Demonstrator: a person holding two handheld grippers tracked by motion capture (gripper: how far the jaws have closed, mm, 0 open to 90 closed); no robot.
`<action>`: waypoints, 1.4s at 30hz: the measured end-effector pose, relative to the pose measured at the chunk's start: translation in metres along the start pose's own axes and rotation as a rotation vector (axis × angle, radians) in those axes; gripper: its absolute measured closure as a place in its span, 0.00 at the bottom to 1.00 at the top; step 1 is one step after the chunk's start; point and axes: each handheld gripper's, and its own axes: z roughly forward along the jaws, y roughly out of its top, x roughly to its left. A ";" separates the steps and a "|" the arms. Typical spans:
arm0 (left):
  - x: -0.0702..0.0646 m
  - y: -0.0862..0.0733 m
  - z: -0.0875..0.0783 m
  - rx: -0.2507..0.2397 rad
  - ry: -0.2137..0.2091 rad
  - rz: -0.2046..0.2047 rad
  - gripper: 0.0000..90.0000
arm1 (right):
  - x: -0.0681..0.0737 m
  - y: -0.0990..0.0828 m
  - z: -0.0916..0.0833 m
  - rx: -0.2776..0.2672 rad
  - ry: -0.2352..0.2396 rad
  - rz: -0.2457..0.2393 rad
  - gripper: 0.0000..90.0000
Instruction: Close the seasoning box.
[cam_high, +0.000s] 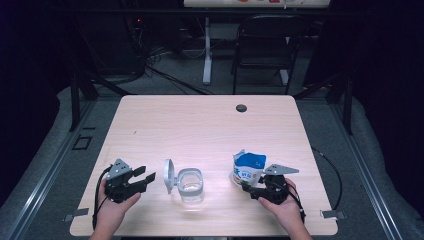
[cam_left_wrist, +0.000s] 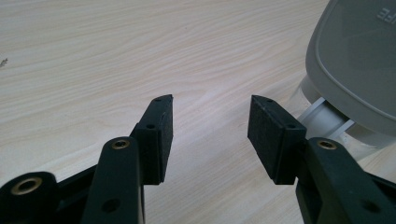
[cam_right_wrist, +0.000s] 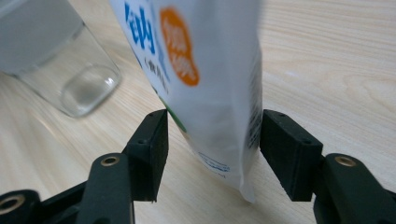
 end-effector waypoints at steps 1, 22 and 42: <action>0.000 0.000 0.000 0.000 0.000 0.000 0.57 | 0.001 0.000 0.001 0.000 -0.012 -0.017 0.47; 0.000 -0.001 0.001 0.000 -0.001 0.001 0.57 | 0.001 -0.011 0.014 0.019 -0.035 0.002 0.46; 0.001 0.000 0.001 0.001 0.001 0.006 0.57 | 0.004 -0.021 0.025 0.026 -0.079 -0.018 0.45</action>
